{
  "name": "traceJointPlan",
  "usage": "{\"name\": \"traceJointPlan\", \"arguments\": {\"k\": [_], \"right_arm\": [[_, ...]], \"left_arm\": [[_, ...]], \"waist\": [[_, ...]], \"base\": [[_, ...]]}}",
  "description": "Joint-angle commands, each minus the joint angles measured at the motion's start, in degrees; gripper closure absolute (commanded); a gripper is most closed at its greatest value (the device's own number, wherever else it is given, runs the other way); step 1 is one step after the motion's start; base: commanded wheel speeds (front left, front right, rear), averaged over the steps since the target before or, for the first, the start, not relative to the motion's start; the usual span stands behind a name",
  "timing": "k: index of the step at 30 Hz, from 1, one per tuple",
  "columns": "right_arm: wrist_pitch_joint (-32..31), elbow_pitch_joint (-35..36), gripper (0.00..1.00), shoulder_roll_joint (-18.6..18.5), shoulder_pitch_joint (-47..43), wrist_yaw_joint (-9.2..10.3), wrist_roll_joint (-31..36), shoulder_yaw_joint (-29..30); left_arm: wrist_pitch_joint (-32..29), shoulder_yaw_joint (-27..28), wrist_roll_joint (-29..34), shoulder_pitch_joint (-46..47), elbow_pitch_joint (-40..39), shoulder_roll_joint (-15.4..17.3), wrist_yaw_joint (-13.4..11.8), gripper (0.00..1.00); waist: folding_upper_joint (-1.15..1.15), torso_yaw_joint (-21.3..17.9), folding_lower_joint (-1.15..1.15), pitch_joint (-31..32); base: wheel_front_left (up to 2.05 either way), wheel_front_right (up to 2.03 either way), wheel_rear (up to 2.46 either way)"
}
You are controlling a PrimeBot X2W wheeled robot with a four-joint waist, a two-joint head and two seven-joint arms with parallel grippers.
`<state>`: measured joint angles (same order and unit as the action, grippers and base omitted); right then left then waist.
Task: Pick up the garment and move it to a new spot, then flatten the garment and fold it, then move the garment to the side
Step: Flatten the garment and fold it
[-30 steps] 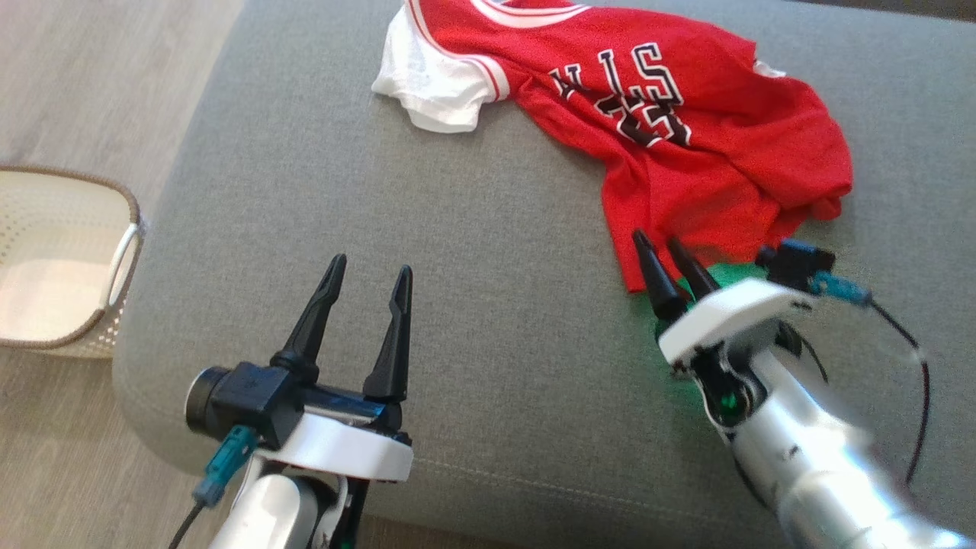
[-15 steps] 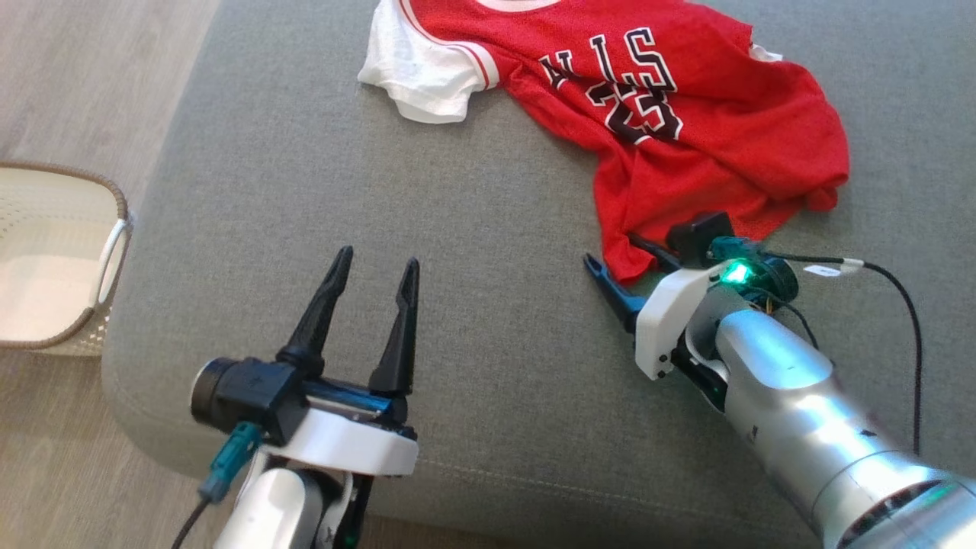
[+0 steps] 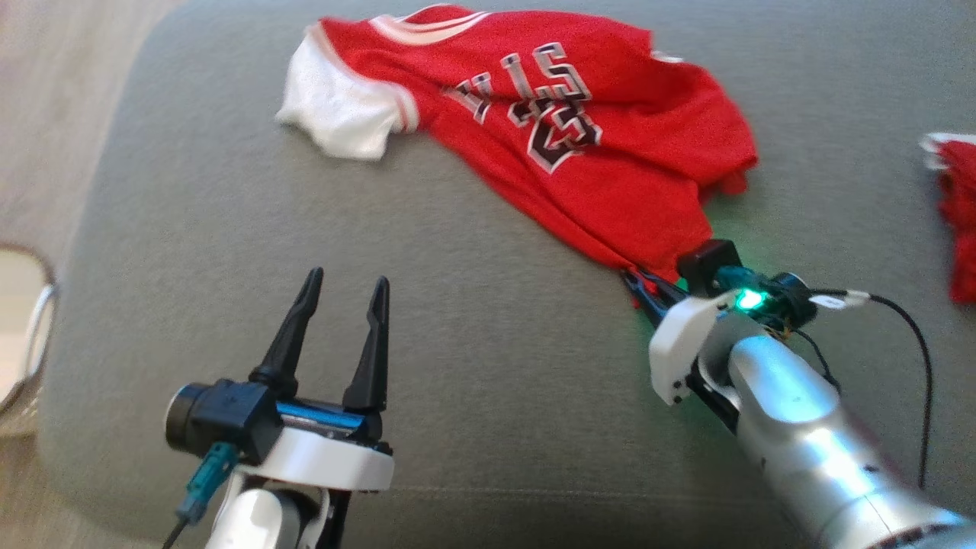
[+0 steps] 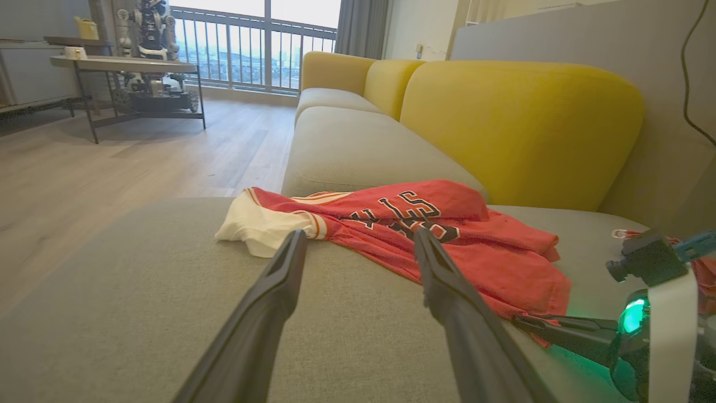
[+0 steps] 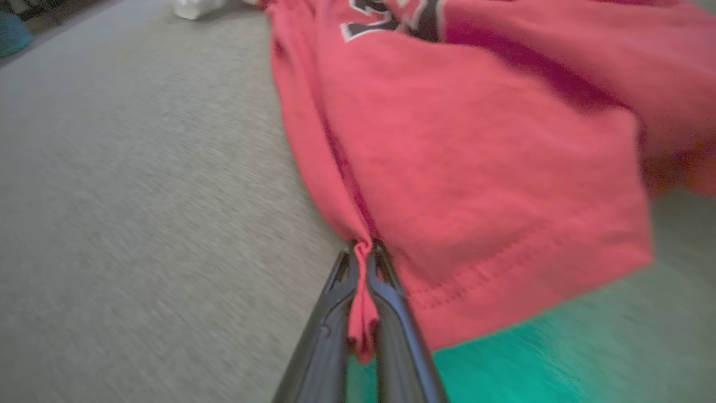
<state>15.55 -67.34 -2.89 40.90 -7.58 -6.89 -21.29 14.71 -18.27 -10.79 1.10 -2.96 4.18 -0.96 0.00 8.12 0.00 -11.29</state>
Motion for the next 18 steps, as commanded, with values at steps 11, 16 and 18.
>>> {"name": "traceJointPlan", "arguments": {"k": [11, 16, 18], "right_arm": [[-4.6, 20.8, 1.0, -3.7, -18.4, 0.09, 15.1, 21.3], [-12.5, 38.2, 1.0, -1.9, -29.2, 0.09, 16.2, 26.3], [-15.4, 43.6, 1.0, -1.3, -32.7, 0.09, 15.1, 26.4]], "left_arm": [[0.3, 3.6, 2.3, -1.2, -2.2, 0.0, 1.6, 0.0], [0.3, 3.6, 2.9, -1.9, -2.0, 0.1, 2.2, 0.0], [0.3, 3.1, 3.3, -2.1, -1.6, 0.2, 2.7, 0.0]], "waist": [[0.0, -11.2, 0.0, 3.4], [0.0, -13.1, 0.0, 4.2], [0.0, -13.3, 0.0, 4.6]], "base": [[0.0, 0.0, 0.0], [0.0, 0.0, 0.0], [0.0, 0.0, 0.0]]}}
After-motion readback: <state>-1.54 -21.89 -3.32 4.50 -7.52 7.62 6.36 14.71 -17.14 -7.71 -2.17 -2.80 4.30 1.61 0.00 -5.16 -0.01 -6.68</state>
